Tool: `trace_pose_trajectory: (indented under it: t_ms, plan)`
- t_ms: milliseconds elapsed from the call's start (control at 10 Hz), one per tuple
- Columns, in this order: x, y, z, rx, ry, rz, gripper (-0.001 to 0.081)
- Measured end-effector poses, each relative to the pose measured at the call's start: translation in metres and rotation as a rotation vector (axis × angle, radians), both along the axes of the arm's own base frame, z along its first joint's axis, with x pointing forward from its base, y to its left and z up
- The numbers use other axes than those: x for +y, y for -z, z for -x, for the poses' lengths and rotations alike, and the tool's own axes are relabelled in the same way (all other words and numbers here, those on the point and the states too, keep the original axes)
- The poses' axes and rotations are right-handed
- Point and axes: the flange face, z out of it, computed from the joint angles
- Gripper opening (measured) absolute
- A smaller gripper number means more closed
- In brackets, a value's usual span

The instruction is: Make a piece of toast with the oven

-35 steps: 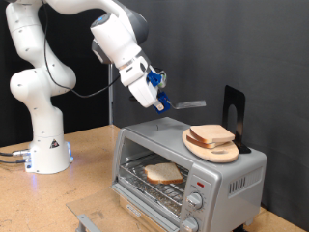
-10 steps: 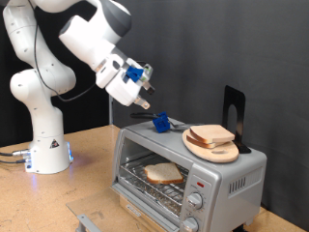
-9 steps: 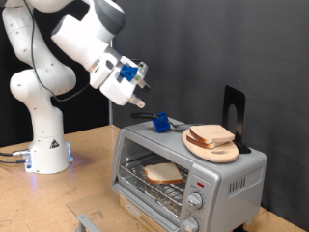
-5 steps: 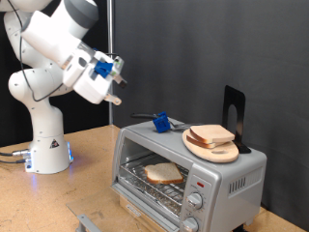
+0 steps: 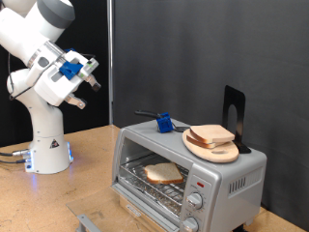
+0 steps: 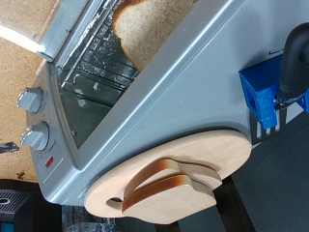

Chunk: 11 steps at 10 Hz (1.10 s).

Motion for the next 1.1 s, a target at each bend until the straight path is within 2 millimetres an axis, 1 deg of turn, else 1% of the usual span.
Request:
trace_pose_trajectory:
  t_ms: [100, 200, 300, 500, 600, 700, 800, 900, 1100]
  plan:
    - [0.004, 0.003, 0.002, 0.070, -0.001, -0.039, 0.0801]
    - [0.006, 0.008, 0.005, 0.187, 0.016, -0.092, 0.0801]
    - [0.003, 0.014, 0.008, 0.302, 0.049, -0.150, 0.0801]
    - [-0.016, 0.030, 0.014, 0.519, 0.127, -0.271, 0.0801]
    - [-0.025, 0.034, 0.012, 0.605, 0.157, -0.314, 0.0801]
    - [-0.025, 0.034, 0.011, 0.572, 0.141, -0.295, 0.0801]
    - [-0.024, 0.034, 0.013, 0.579, 0.126, -0.309, 0.0801]
    - [-0.028, 0.034, 0.015, 0.590, 0.146, -0.342, 0.0801]
    - [-0.051, 0.035, 0.019, 0.575, 0.236, -0.401, 0.0801]
